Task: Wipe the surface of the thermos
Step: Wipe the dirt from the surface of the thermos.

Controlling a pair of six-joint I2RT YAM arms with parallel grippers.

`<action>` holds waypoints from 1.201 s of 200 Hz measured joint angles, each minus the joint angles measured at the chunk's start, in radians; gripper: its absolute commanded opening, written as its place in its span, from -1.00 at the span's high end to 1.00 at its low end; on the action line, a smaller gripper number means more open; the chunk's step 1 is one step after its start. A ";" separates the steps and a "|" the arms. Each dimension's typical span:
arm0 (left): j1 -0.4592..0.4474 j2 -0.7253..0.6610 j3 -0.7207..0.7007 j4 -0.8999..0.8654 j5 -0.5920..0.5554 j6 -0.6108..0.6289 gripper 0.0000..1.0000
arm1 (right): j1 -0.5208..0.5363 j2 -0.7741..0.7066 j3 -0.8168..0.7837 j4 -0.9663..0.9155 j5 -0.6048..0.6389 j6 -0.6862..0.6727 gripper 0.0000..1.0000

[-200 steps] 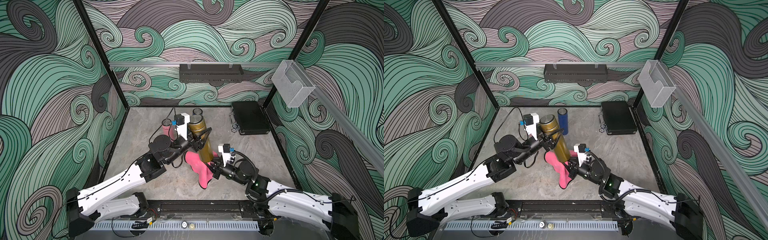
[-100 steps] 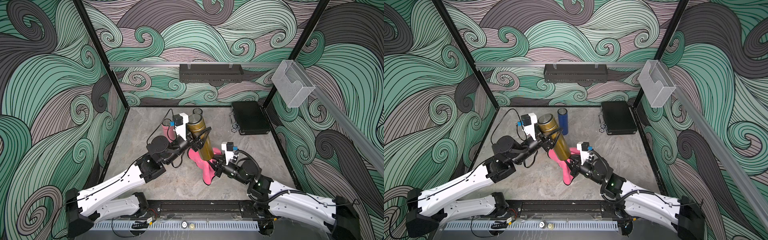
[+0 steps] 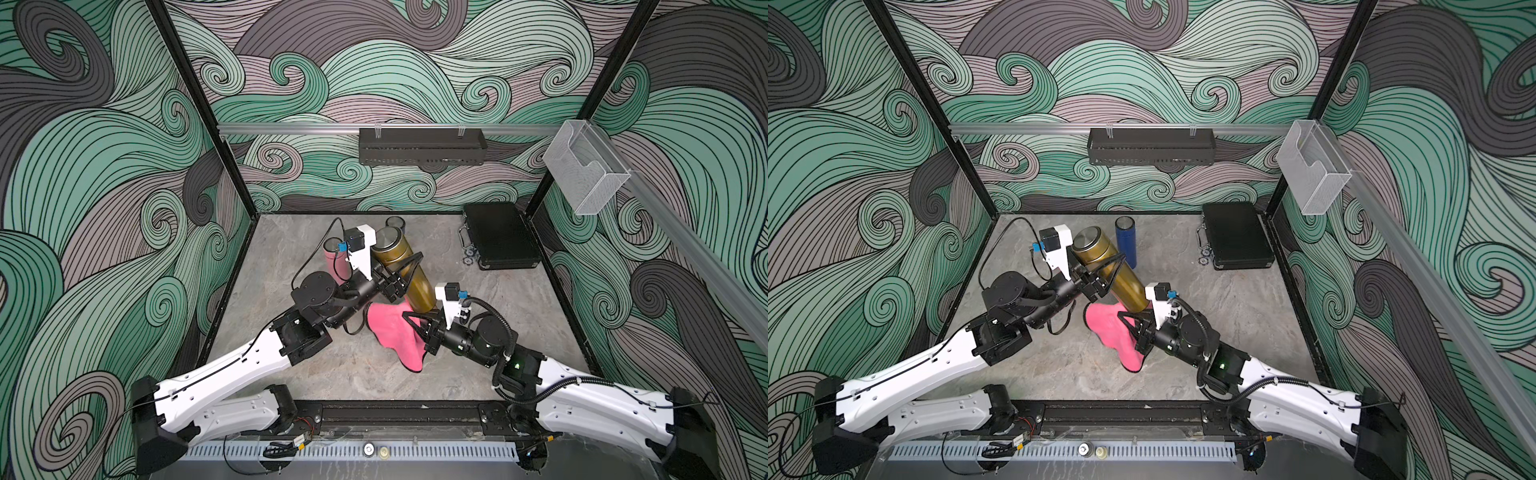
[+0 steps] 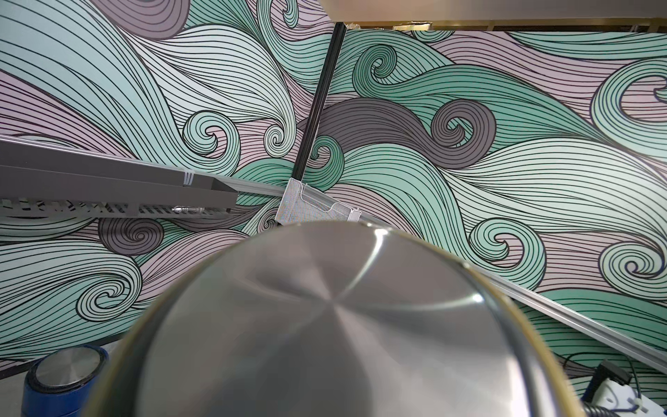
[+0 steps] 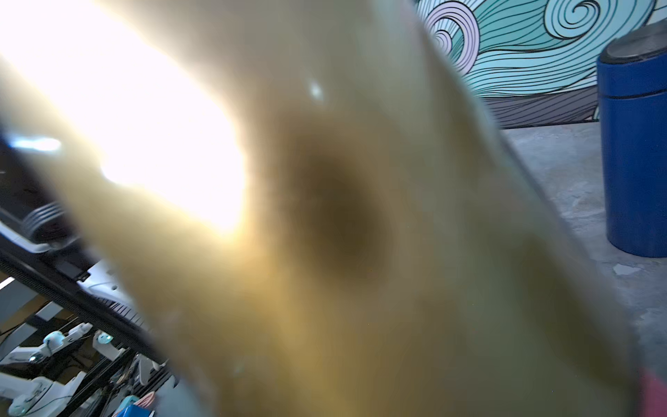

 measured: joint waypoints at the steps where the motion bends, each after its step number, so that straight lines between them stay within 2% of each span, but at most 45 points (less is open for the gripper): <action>1: 0.000 0.000 0.000 -0.001 0.000 0.000 1.00 | 0.000 0.002 0.000 0.001 -0.001 0.001 1.00; 52: 0.017 -0.005 -0.001 -0.051 -0.034 0.035 1.00 | 0.050 0.132 0.037 0.075 -0.011 0.013 1.00; 87: 0.009 -0.031 -0.007 -0.031 -0.024 0.024 1.00 | 0.048 0.071 0.039 0.035 -0.011 0.002 1.00; 127: 0.003 -0.048 -0.027 -0.015 -0.009 0.010 1.00 | -0.083 -0.074 -0.031 0.023 -0.021 0.025 1.00; 160: 0.001 -0.052 -0.040 -0.033 0.005 0.009 1.00 | -0.130 -0.111 -0.062 0.013 -0.021 0.033 1.00; 206: 0.002 -0.060 -0.042 -0.058 -0.002 0.019 1.00 | -0.091 -0.044 -0.057 0.047 -0.068 0.031 1.00; 240: 0.002 -0.061 -0.042 -0.051 -0.001 0.017 1.00 | -0.072 -0.079 -0.061 0.027 -0.053 0.021 1.00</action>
